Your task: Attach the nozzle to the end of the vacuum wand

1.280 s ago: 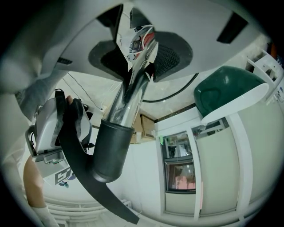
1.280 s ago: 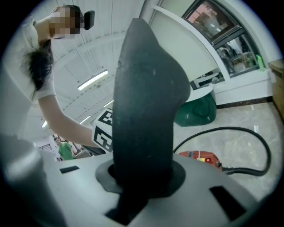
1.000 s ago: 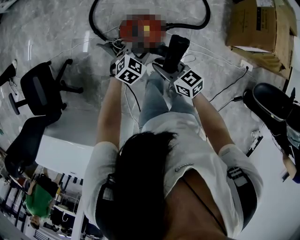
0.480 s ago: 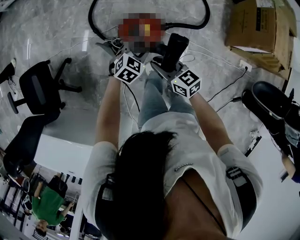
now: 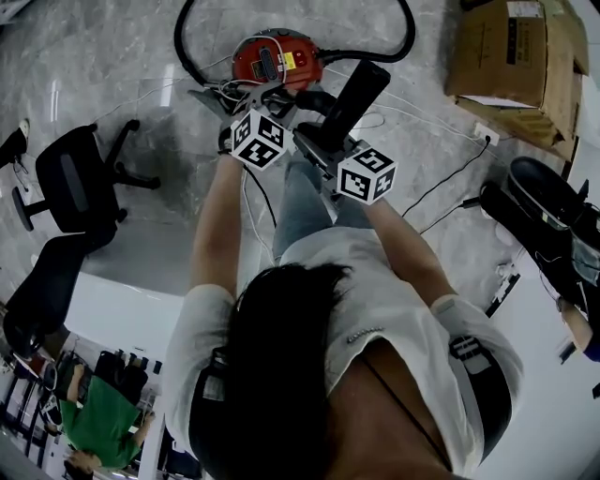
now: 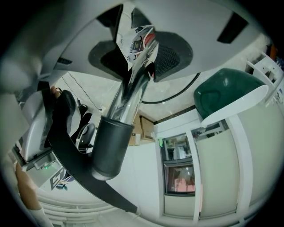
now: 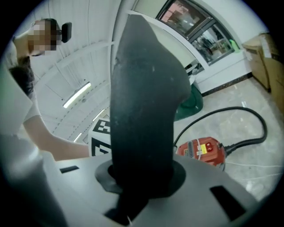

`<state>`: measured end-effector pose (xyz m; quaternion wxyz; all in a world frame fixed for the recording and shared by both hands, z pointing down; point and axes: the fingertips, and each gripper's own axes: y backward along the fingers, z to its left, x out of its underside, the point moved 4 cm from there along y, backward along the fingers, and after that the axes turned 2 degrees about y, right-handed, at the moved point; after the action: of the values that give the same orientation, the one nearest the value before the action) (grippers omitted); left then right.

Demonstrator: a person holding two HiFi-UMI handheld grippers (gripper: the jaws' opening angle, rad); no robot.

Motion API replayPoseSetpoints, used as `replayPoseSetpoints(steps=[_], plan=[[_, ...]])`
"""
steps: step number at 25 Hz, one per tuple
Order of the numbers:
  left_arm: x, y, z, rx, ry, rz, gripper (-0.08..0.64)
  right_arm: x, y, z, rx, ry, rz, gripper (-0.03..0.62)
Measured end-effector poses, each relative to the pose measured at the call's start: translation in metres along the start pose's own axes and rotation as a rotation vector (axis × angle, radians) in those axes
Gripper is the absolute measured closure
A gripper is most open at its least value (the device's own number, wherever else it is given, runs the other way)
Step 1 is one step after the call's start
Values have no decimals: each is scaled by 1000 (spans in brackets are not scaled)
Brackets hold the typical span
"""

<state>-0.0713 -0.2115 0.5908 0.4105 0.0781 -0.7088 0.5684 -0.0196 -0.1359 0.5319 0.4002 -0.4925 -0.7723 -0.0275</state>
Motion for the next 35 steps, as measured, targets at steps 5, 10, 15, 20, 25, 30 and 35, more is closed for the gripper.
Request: replayPoseSetpoints(steps=[5,10,15,20,25,30,35], plan=[[-1,-2,1,6,8,-11,382,-1,1,-1,-6,17,-1,518],[0,-5,0,17,9,-1,376,4,3,-6,-3,41,18,518],[1,-9,0,22,-1,15,376,4,4,-9,-38,11,37,518],[0,-8,0,21,-8,9,376,5,5,-11,-42,39,62,497],[2,-9,-2,18,-9,11,376,4,8,-13,-33,64,65,472],[2,-13,-2,16,-9,21,376,-1,14,-22,-46,52,67,426],[3,-11,-1,7,-6,29,376,-1,16,-21,-65,47,96,348]])
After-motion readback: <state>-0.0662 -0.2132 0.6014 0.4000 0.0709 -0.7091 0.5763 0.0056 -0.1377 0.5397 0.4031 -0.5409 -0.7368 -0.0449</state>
